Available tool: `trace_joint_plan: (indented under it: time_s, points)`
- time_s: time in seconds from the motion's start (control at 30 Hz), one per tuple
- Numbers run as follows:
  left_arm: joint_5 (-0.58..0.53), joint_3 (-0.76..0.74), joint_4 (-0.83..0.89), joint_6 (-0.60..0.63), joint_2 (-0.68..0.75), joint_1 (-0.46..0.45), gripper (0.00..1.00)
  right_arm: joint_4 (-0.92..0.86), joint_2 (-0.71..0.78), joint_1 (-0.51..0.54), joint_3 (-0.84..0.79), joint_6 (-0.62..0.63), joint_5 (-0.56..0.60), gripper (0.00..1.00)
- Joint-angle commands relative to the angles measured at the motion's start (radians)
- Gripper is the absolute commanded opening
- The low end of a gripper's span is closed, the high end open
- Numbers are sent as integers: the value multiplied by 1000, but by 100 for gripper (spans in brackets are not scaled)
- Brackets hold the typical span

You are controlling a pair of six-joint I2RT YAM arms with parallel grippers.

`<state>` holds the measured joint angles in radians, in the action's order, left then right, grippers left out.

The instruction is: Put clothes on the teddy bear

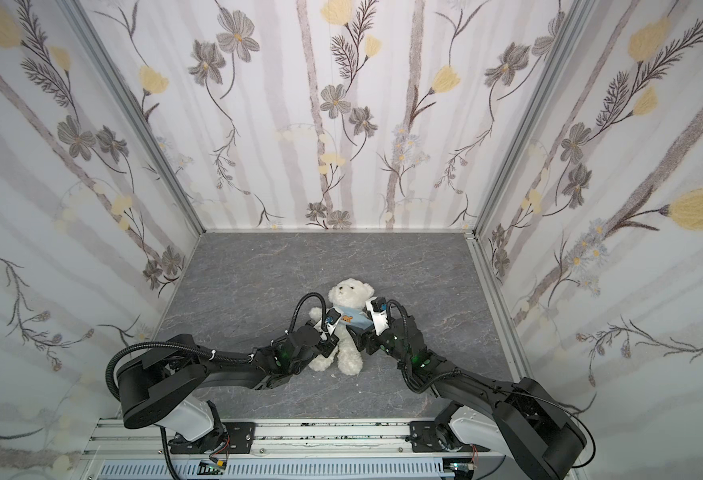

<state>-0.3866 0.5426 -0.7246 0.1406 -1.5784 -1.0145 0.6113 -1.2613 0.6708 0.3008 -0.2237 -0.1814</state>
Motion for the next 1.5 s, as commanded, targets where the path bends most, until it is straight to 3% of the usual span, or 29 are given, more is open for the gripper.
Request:
trace_joint_plan:
  time_s: [0.0, 0.13, 0.3, 0.37, 0.77, 0.9, 0.97, 1.07, 1.13, 1.27, 1.37, 1.47]
  points:
    - [-44, 7, -15, -60, 3, -3, 0, -90, 66, -47, -14, -50, -59, 83]
    - [-56, -4, -13, -84, 10, -18, 0, -105, 127, -144, -78, -291, -15, 82]
    - [-79, -16, -14, -112, -2, -43, 0, 5, 148, -121, -165, -598, -7, 81]
    - [-84, -16, -14, -120, -5, -55, 0, 26, 128, -104, -164, -656, 20, 82]
    - [-118, -54, -14, -195, -10, -118, 0, 379, -249, -17, -88, -803, 45, 83]
    - [-118, -62, -13, -219, -15, -133, 0, 531, -417, 13, -32, -808, 29, 75]
    - [-99, -67, -15, -233, -11, -137, 0, 625, -470, 13, -23, -786, 29, 65]
    - [-43, -73, -23, -244, 21, -138, 0, 642, -498, 3, 12, -681, 22, 40]
    - [13, -86, -33, -228, 71, -137, 16, 592, -486, -6, 33, -576, 16, 25]
    - [96, -136, -29, -166, 235, -116, 48, 562, -427, -26, 37, -301, -83, 16]
    - [169, -170, 24, -163, 421, -34, 70, 404, -373, -33, 95, -88, -180, 13]
    - [268, -127, 179, -156, 568, 88, 79, 296, -317, -31, 141, 71, -247, 10]
